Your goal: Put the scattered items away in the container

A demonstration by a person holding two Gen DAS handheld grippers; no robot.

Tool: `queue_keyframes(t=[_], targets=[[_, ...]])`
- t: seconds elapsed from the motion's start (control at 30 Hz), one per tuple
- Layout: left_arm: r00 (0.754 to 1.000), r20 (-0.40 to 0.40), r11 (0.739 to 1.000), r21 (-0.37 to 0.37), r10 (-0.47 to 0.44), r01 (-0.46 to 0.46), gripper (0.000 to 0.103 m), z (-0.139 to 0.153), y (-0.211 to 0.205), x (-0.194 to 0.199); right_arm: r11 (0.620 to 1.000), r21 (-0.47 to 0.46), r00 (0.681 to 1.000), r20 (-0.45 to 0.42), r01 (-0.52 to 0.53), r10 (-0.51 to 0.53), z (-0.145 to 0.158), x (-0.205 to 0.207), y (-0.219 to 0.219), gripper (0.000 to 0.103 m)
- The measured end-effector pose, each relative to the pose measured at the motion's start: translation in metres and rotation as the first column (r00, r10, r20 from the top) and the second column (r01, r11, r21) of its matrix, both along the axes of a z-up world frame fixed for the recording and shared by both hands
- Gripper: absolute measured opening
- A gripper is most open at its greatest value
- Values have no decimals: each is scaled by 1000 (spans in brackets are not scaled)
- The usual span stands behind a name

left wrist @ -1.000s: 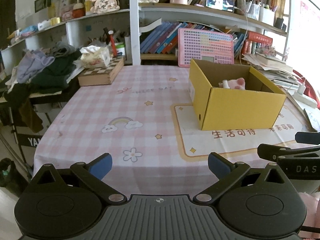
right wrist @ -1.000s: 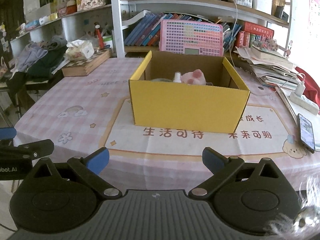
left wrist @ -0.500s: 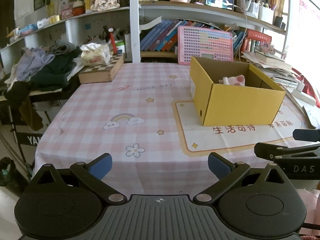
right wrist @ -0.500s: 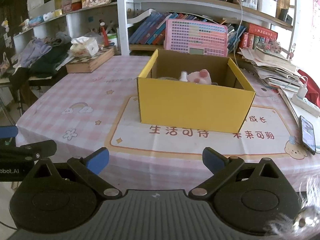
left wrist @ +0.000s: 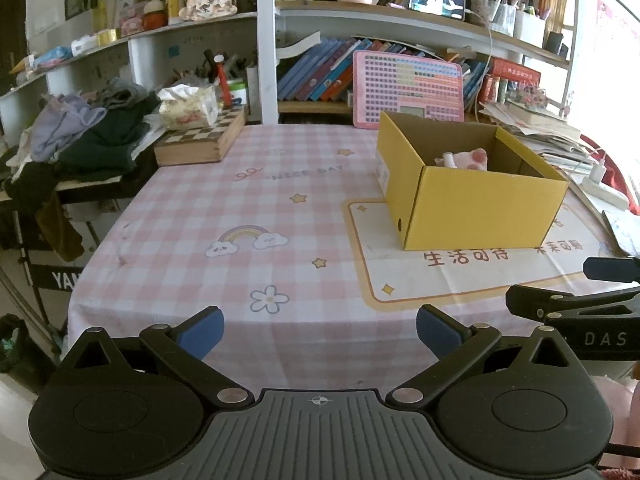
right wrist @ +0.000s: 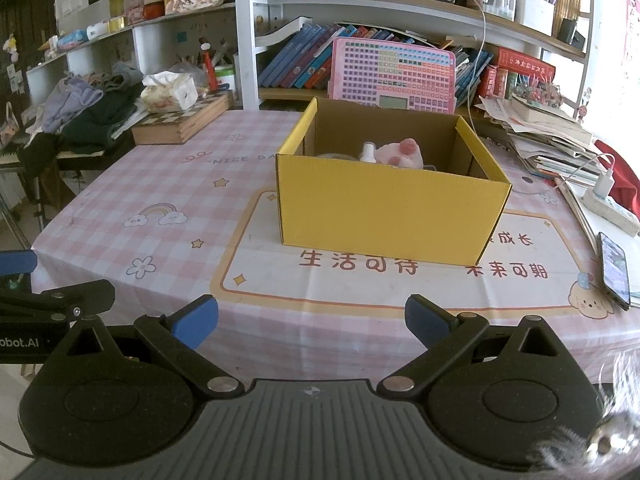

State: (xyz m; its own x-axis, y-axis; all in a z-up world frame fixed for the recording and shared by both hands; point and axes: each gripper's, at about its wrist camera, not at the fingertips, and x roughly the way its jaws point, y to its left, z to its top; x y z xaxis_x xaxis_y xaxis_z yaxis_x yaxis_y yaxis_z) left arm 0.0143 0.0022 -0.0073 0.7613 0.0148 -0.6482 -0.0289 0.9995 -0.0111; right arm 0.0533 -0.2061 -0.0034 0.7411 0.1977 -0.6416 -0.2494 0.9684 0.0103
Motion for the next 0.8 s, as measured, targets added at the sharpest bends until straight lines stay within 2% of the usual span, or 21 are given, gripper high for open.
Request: queue_keyframes(t=[0.8], targets=[[1000,-6,1000,4,-10,10,103,-2,-3,0,1000,3,1000,-4,5,-5,-2,-2,-4,101]])
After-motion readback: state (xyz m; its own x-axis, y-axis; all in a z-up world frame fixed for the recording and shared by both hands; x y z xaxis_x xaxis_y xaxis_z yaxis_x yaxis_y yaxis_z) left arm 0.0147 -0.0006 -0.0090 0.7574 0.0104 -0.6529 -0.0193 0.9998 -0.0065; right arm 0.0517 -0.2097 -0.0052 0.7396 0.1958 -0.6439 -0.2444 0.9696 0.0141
